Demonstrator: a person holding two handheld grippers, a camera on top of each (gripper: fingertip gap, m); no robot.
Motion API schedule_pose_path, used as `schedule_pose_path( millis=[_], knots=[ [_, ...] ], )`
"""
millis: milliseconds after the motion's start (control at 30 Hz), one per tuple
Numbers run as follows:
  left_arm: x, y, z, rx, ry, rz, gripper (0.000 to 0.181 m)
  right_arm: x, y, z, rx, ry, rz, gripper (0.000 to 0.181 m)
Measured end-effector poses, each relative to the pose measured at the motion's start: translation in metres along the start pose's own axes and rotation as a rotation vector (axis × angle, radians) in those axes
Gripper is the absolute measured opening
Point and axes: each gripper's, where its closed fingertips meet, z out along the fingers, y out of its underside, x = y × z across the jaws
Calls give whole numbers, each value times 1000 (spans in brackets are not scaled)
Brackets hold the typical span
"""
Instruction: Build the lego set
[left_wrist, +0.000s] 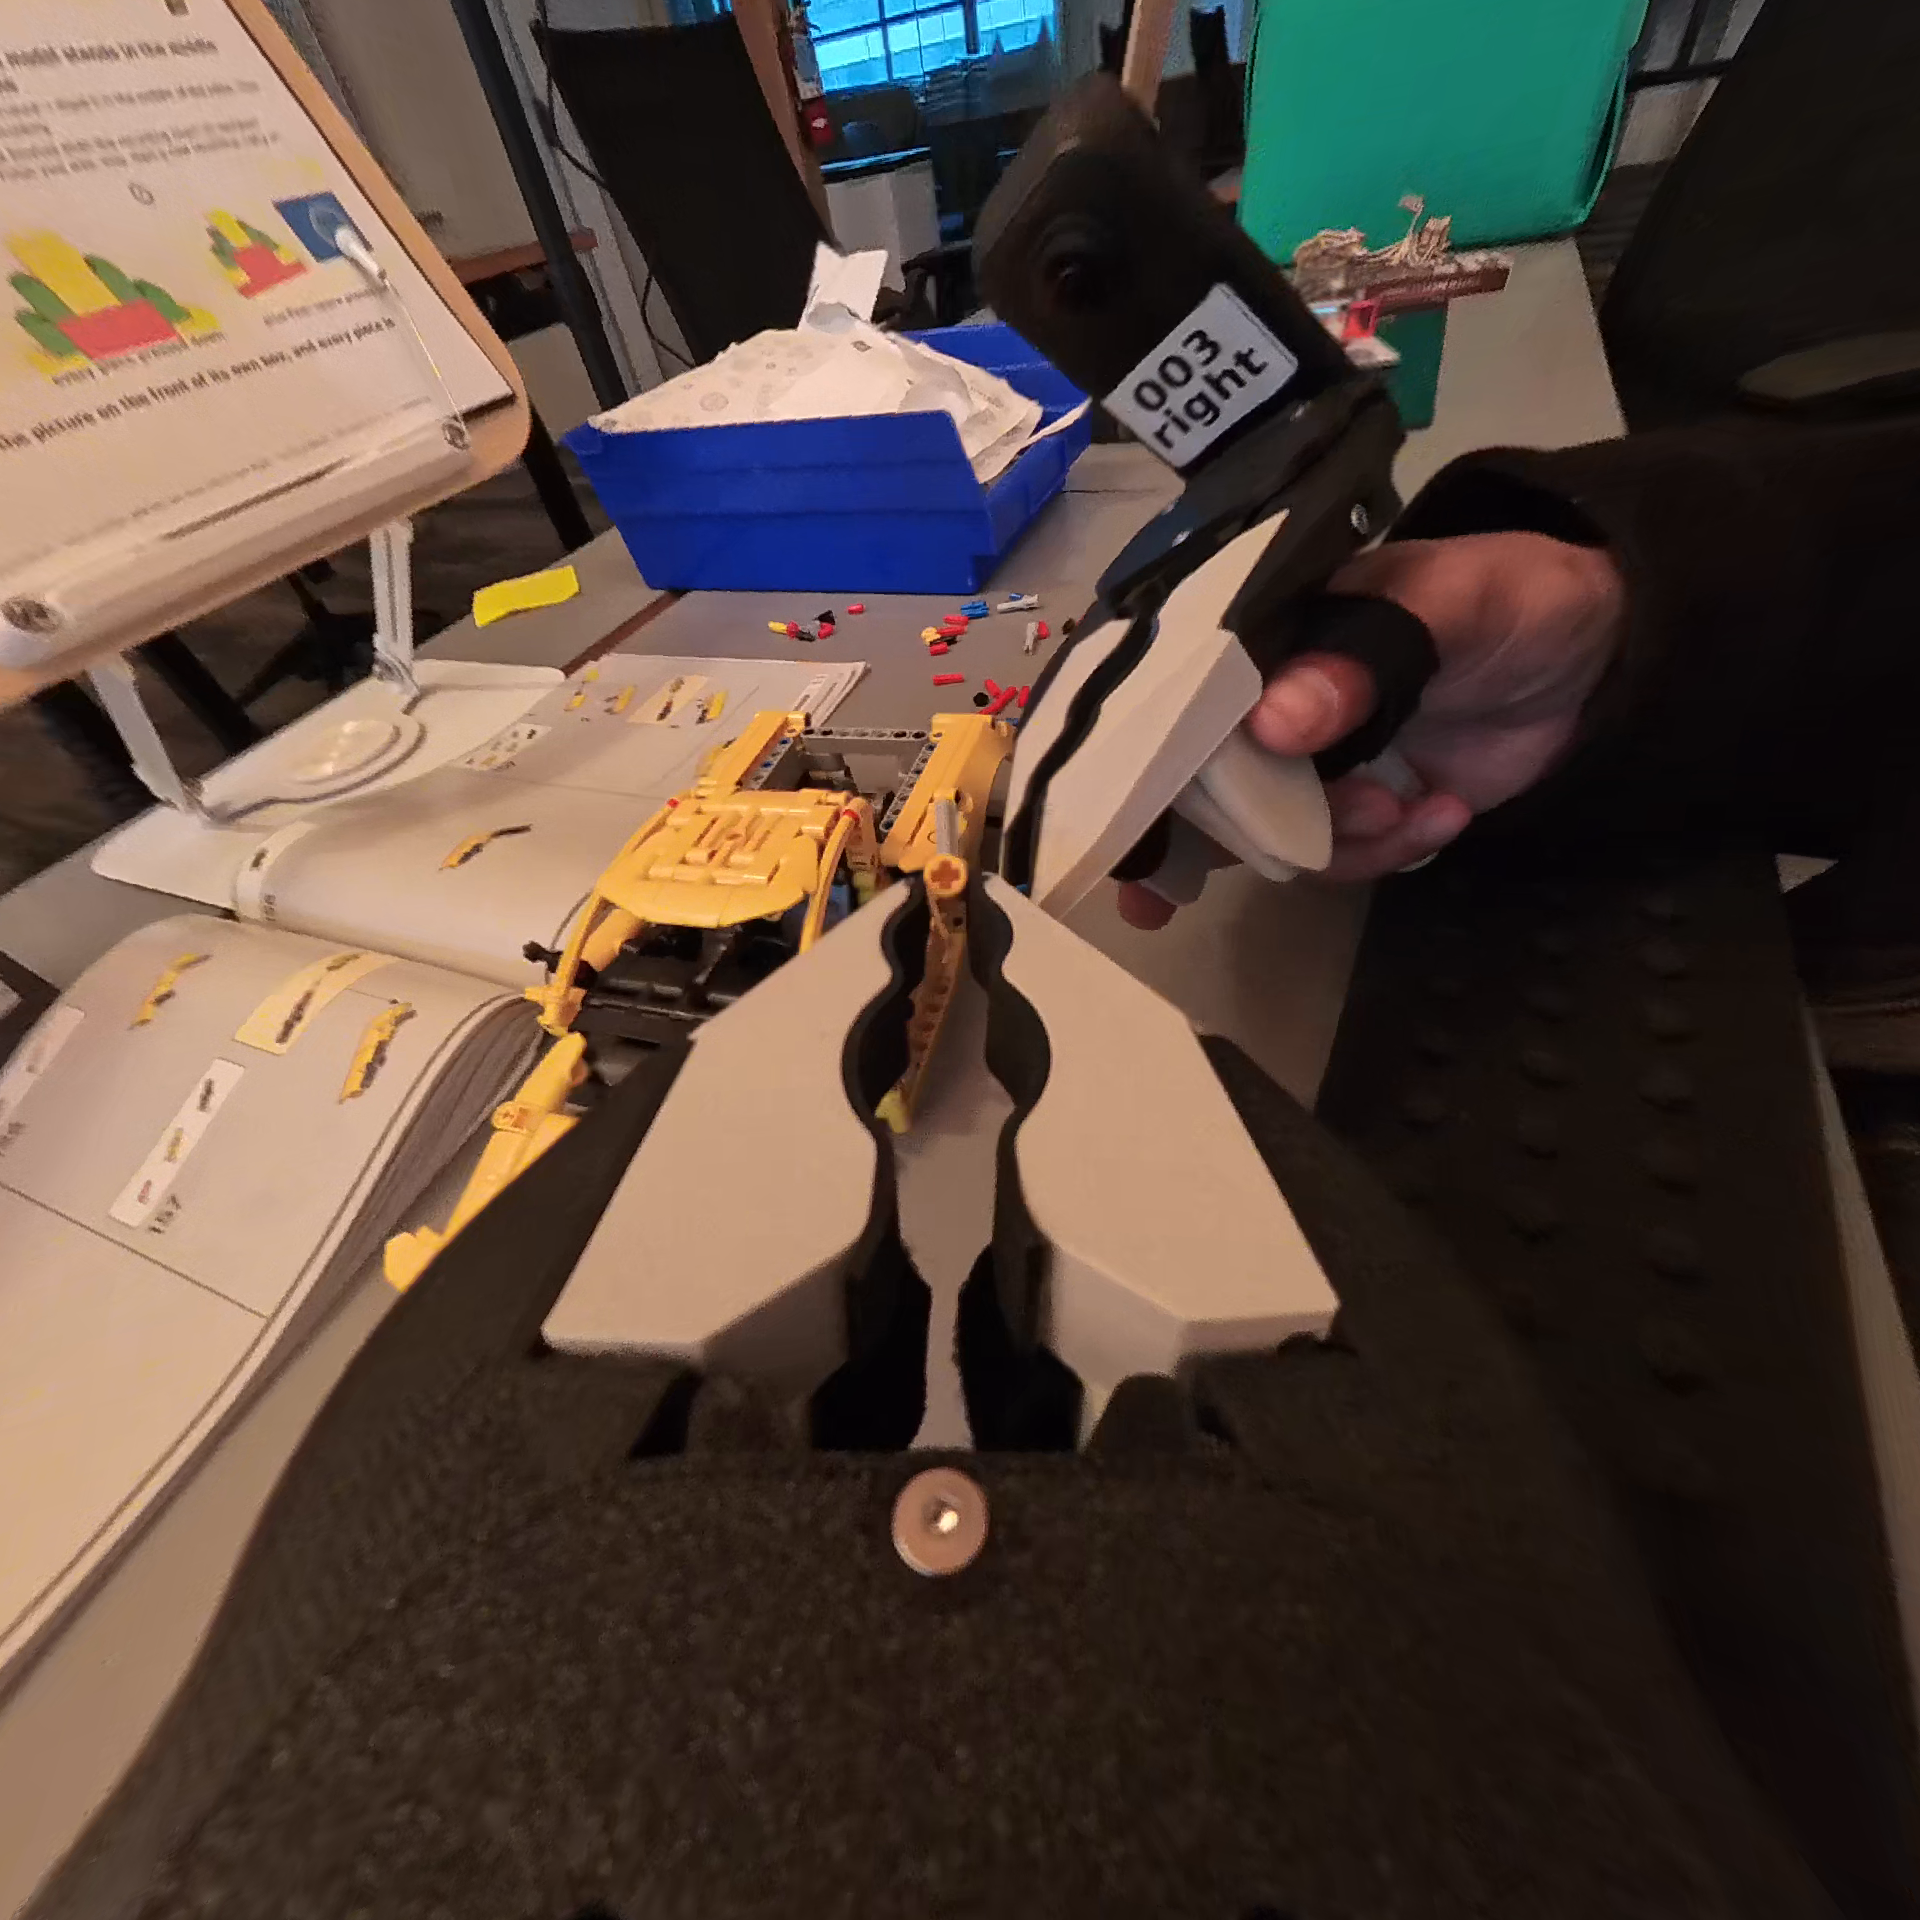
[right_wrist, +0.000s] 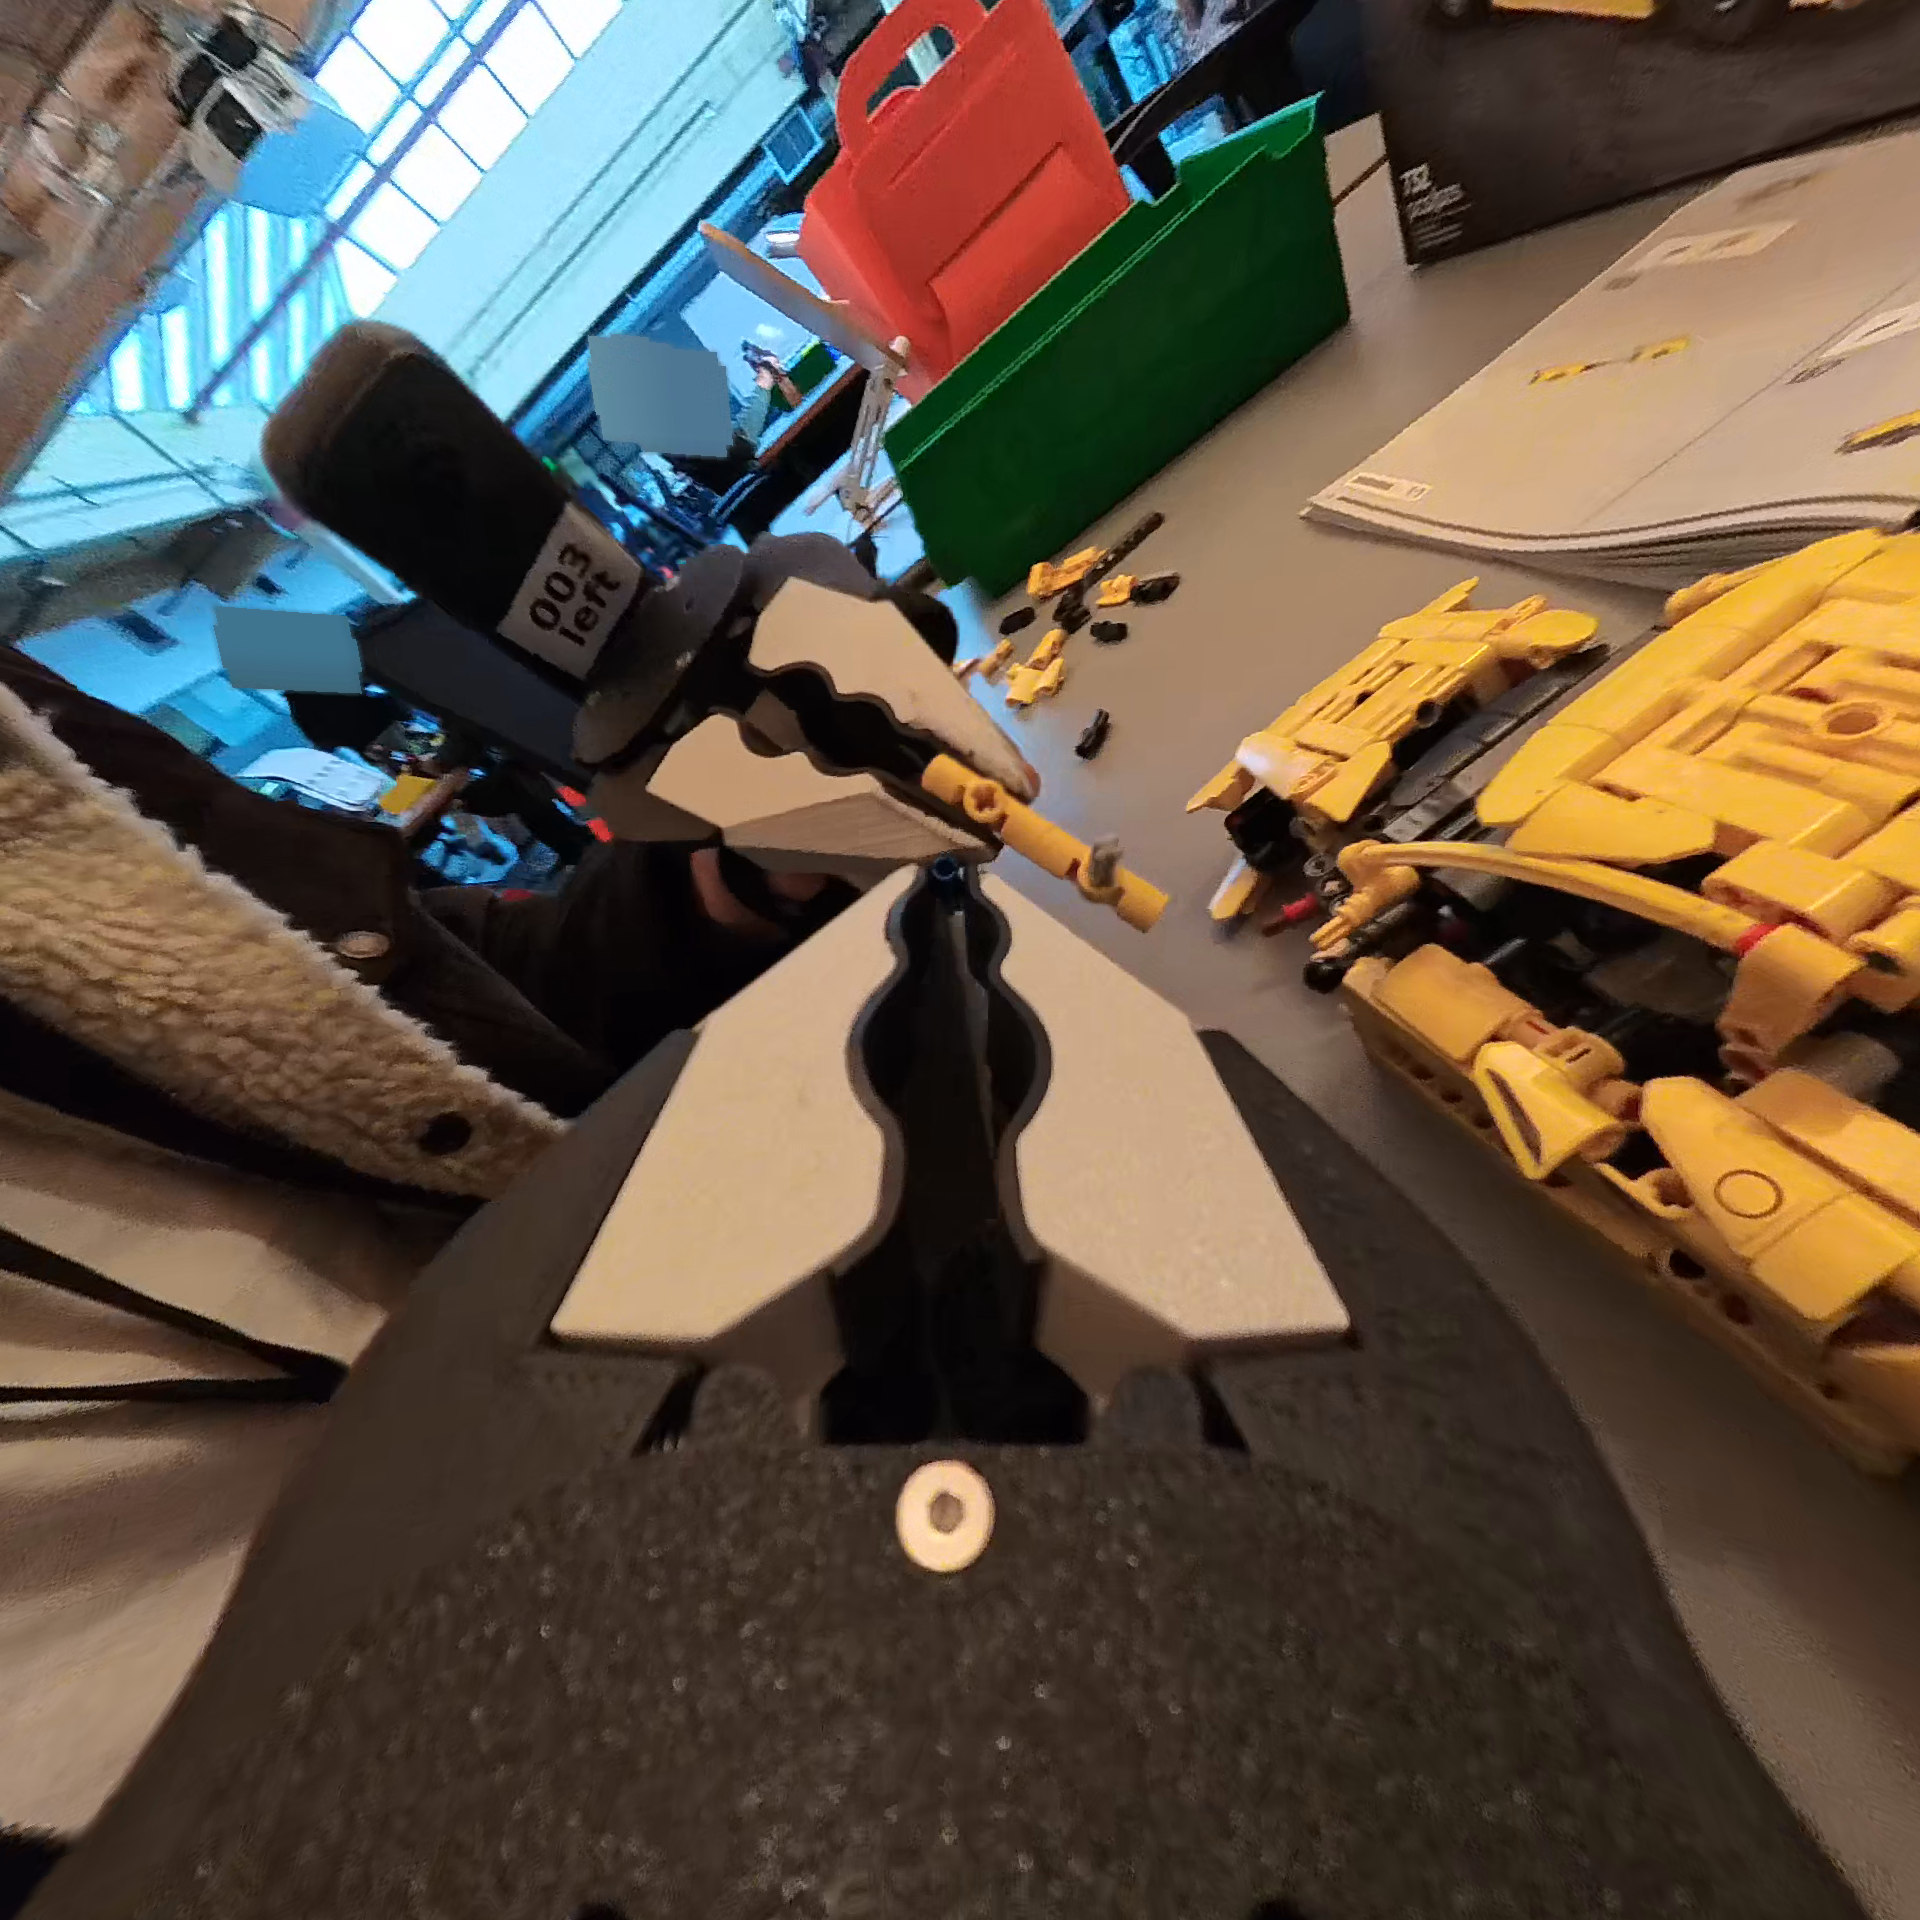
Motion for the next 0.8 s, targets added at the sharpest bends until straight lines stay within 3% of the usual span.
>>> schedule_pose_path(
  millis=[133,300,600,800],
  knots=[
    [-2,-4,-3,8,-43,73,7,-2,-6,-5,35,-47,56,5],
    [-4,-9,-6,41,-38,45,6,-5,-42,-23,246,35,-140,4],
    [-1,-8,-4,35,-29,41,6,1,-31,-7,205,112,-139,5],
    [-1,-7,-4,24,-31,39,7,0,-30,-6,210,72,-82,5]
  ],
)
